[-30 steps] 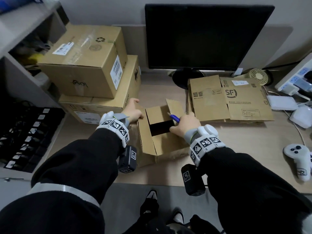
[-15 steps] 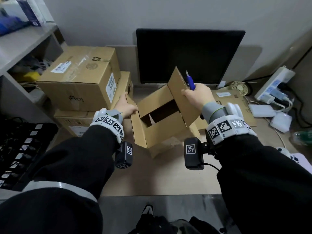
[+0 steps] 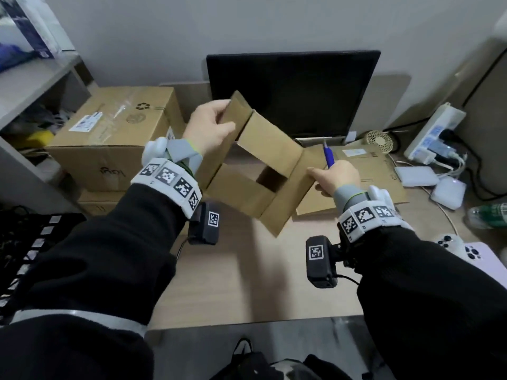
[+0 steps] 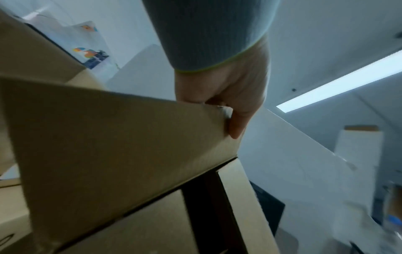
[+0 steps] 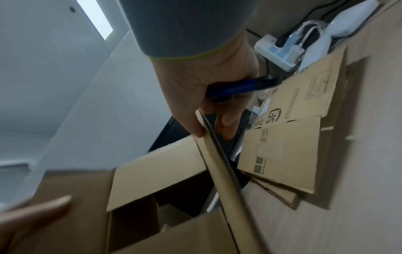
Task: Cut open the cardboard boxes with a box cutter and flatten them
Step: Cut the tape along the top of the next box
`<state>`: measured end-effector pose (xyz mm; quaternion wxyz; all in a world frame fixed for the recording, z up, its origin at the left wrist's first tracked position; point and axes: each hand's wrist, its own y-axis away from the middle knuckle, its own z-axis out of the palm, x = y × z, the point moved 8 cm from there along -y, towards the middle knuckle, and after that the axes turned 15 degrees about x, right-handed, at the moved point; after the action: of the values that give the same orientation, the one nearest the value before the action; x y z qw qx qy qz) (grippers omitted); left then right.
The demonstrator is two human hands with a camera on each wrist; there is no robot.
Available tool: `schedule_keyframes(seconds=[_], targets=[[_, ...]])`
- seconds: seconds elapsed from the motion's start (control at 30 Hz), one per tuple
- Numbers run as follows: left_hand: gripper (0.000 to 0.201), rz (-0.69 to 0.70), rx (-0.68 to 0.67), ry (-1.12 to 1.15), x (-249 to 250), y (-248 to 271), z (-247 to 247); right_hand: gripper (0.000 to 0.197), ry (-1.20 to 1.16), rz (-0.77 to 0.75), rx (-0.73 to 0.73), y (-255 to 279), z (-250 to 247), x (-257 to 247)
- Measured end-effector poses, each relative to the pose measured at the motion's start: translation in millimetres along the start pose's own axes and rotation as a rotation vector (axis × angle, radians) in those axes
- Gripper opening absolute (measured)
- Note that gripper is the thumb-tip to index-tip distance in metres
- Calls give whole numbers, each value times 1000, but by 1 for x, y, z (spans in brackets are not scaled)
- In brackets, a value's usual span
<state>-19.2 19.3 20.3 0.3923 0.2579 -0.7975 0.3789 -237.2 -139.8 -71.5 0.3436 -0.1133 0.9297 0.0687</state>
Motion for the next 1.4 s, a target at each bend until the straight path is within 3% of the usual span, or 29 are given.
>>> schedule_keyframes(seconds=[0.07, 0.13, 0.27, 0.43, 0.67, 0.73, 0.83, 0.9, 1.0, 1.07, 1.13, 1.2, 1.3, 1.4], targets=[[31, 49, -85, -68, 5, 12, 21, 30, 278, -161, 160, 1, -6, -5], [32, 84, -148, -106, 2, 23, 41, 19, 429, -307, 282, 6, -9, -16], [31, 149, -242, -94, 7, 41, 70, 36, 461, -474, 152, 19, 19, -26], [23, 152, -280, -133, 18, 40, 86, 60, 316, -412, 28, 48, 54, -18], [29, 94, -215, -70, 13, 38, 73, 34, 220, -319, 30, 36, 55, -9], [36, 136, -151, -158, 5, 35, 59, 31, 174, -275, 74, 31, 47, -11], [54, 179, 89, -362, -18, 28, 26, 26, 70, -172, 101, 21, 33, -19], [71, 72, 236, -390, -44, 27, 9, 24, 13, -153, 111, 14, 25, -27], [96, -328, 359, -108, -95, 41, 0, 25, -26, -155, 104, 8, 20, -35], [101, -542, 429, 27, -118, 57, 3, 29, 7, -158, 77, 8, 21, -34], [106, -640, 471, 10, -126, 69, 8, 30, 78, -163, 36, 9, 27, -28], [117, -674, 394, -66, -129, 79, 24, 28, 100, -161, -2, 12, 32, -21], [141, -745, 151, -334, -160, 88, 57, 28, 71, -174, -39, 16, 37, -18], [119, -821, 118, -441, -179, 90, 65, 30, -13, -154, -78, 16, 39, -11]])
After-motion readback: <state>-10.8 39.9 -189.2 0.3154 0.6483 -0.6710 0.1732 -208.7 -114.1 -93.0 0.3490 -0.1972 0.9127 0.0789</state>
